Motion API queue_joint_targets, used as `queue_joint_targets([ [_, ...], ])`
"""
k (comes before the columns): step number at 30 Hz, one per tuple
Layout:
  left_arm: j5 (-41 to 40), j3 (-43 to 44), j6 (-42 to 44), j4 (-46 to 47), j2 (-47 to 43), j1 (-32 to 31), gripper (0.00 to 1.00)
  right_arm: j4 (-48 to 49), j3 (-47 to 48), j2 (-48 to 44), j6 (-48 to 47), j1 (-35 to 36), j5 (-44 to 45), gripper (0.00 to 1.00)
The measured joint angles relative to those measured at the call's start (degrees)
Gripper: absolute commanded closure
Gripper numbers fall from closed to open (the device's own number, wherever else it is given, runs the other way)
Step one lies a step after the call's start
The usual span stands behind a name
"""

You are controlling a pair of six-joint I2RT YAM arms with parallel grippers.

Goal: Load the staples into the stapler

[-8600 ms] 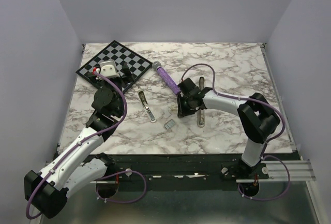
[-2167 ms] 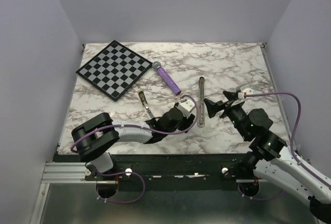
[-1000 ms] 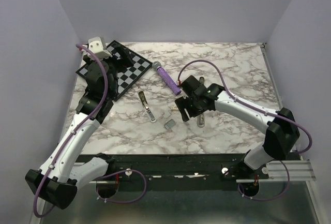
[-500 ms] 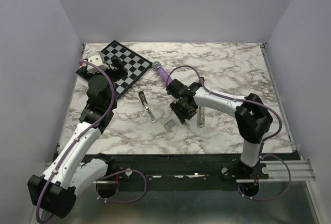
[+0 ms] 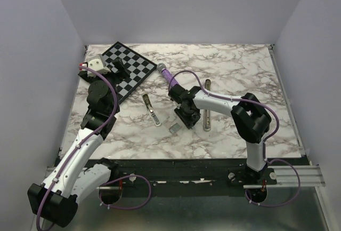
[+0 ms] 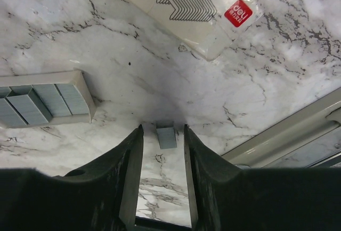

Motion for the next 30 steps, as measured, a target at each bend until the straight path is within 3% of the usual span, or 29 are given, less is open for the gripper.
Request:
queue_joint_targets([
  [15, 0.09, -0.09, -0.07, 0.04, 0.02, -0.02, 0.01, 0.15, 0.74, 0.79, -1.14, 0.00, 0.42, 0.69],
  [18, 0.09, -0.09, -0.07, 0.04, 0.02, -0.07, 0.01, 0.15, 0.76, 0.81, -1.16, 0.00, 0.44, 0.79],
  [30, 0.09, -0.09, -0.04, 0.35, 0.02, -0.15, 0.01, 0.76, -0.11, -0.96, -0.31, 0.00, 1.01, 0.80],
])
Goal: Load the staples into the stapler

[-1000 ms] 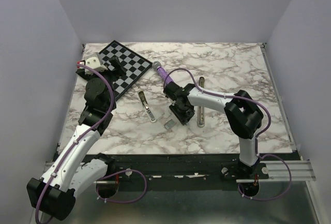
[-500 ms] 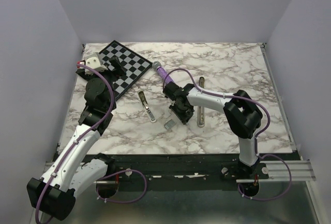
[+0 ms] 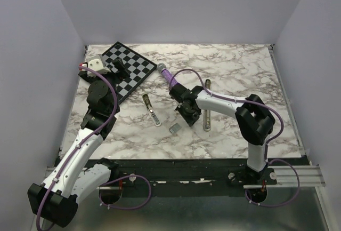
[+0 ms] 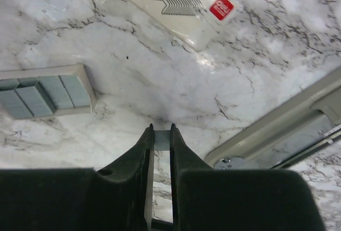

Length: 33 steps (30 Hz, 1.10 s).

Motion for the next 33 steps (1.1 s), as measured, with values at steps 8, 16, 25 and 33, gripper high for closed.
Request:
queue_joint_targets([
  [8, 0.00, -0.02, 0.02, 0.11, 0.00, -0.28, 0.01, 2.86, -3.04, -12.07, 5.29, -0.90, 5.29, 0.82],
  [16, 0.00, -0.37, 0.11, 0.48, -0.07, -0.68, 0.01, 9.16, -10.38, -18.99, 12.48, -5.92, 10.82, 0.82],
  [25, 0.00, -0.44, 0.15, 0.55, -0.31, -0.92, 0.01, 14.51, -18.14, -21.53, 18.60, -7.56, 15.39, 0.82],
  [33, 0.00, -0.46, 0.17, 0.55, -0.31, -1.05, 0.01, 17.86, -21.44, -22.27, 21.22, -8.81, 17.81, 0.82],
])
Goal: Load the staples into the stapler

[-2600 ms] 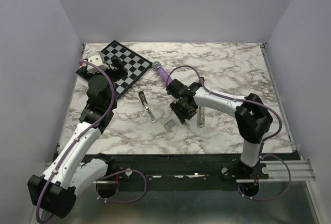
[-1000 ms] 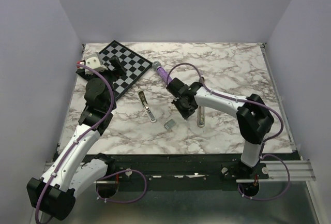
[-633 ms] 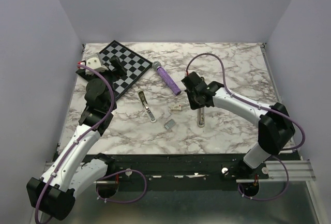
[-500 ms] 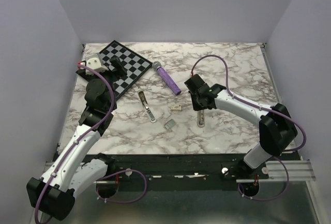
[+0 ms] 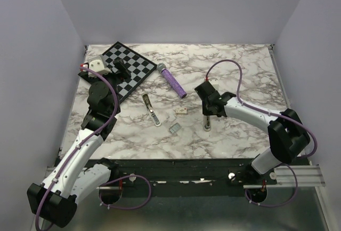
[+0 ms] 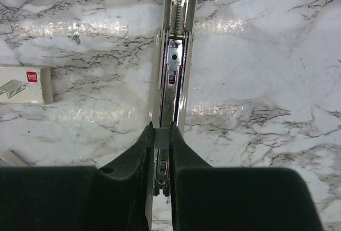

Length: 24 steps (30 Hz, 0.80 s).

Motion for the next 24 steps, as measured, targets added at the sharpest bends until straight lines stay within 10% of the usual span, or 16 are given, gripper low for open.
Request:
queue_joint_targets([
  [24, 0.02, -0.28, 0.00, 0.04, 0.00, -0.37, 0.01, 3.19, -2.32, -0.11, 1.66, -1.03, 0.44, 0.82],
])
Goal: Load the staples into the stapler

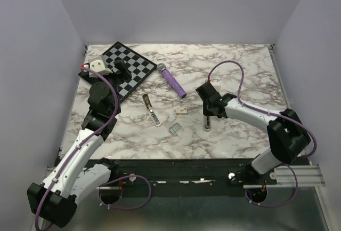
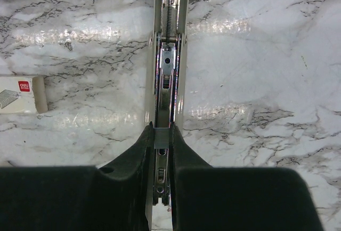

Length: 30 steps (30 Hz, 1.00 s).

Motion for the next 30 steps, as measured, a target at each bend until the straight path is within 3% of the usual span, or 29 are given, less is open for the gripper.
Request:
queue_joint_targets([
  [30, 0.00, 0.00, 0.00, 0.00, 0.00, 0.00, 0.01, 0.44, -0.39, -0.09, 0.02, -0.33, -0.87, 0.82],
])
